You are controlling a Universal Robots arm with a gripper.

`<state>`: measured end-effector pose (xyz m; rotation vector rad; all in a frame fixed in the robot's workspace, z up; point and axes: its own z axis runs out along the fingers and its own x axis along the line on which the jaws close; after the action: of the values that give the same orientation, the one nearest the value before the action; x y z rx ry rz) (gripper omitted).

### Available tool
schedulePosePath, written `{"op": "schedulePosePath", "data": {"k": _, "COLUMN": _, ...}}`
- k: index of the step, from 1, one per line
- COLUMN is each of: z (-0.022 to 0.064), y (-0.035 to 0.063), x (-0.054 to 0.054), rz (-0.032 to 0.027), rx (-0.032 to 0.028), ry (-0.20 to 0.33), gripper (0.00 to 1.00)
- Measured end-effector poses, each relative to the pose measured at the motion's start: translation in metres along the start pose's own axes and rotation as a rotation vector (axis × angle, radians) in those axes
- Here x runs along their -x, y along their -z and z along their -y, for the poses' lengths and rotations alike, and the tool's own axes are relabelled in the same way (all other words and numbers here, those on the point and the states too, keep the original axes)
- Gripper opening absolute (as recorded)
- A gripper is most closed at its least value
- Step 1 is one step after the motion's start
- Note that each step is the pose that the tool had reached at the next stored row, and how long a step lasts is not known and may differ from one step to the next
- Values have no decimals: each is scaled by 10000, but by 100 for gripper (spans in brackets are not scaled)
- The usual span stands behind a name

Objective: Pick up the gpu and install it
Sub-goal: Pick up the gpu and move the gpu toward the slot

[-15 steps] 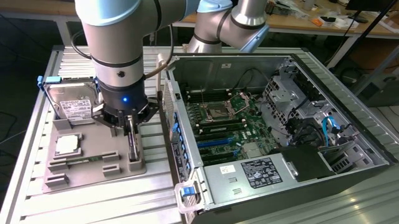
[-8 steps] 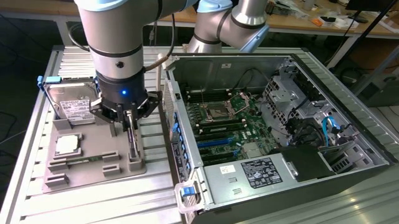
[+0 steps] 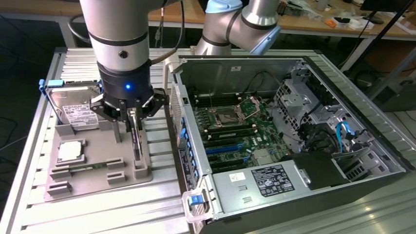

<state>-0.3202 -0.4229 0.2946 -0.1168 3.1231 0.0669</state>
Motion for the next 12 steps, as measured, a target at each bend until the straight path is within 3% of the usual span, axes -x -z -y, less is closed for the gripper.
{"op": "schedulePosePath", "data": {"k": 12, "z": -14, "y": 329, "x": 6, "rz": 0, "rx": 0, "ry": 0, "gripper": 27}}
